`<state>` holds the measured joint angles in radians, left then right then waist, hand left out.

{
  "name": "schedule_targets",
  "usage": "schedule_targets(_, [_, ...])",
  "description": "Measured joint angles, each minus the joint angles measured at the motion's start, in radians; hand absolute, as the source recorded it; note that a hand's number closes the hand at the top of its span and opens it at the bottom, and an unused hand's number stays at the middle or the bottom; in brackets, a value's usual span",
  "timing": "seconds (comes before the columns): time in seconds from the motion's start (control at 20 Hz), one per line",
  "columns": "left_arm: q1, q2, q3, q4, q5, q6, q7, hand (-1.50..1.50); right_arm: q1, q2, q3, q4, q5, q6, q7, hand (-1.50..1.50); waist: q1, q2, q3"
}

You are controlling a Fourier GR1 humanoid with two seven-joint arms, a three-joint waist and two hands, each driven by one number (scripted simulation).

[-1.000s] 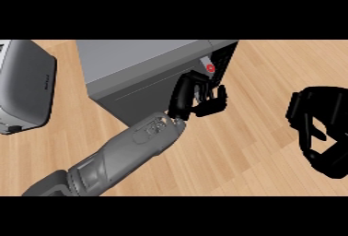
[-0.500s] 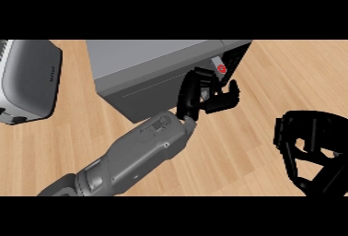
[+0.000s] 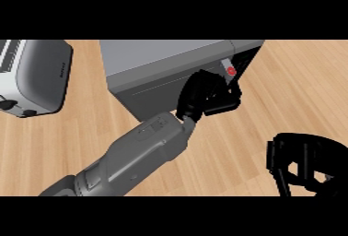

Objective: Pick up the milk, place it into the microwave and close the microwave

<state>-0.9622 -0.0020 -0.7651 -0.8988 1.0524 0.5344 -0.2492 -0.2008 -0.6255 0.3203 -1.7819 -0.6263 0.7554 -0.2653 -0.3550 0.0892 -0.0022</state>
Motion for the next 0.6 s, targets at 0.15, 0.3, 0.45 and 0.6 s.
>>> schedule_targets(0.15, [0.005,0.000,-0.003,0.007,0.028,-0.061,-0.013,1.50,0.032,0.012,0.012,-0.034,0.005,-0.017,-0.003,1.50,0.012,-0.004,0.000])
schedule_targets(0.3, [0.008,0.000,-0.009,0.016,0.051,-0.119,-0.030,1.50,0.061,0.022,0.024,-0.068,0.013,-0.035,-0.002,1.50,0.025,-0.007,0.000])
schedule_targets(0.45, [0.014,0.001,-0.015,0.027,0.069,-0.171,-0.045,1.50,0.093,0.035,0.040,-0.102,0.027,-0.058,0.001,1.50,0.037,-0.012,0.000])
schedule_targets(0.6, [0.018,0.001,-0.021,0.041,0.083,-0.214,-0.061,1.50,0.122,0.045,0.053,-0.141,0.043,-0.082,0.005,1.50,0.044,-0.016,0.000])
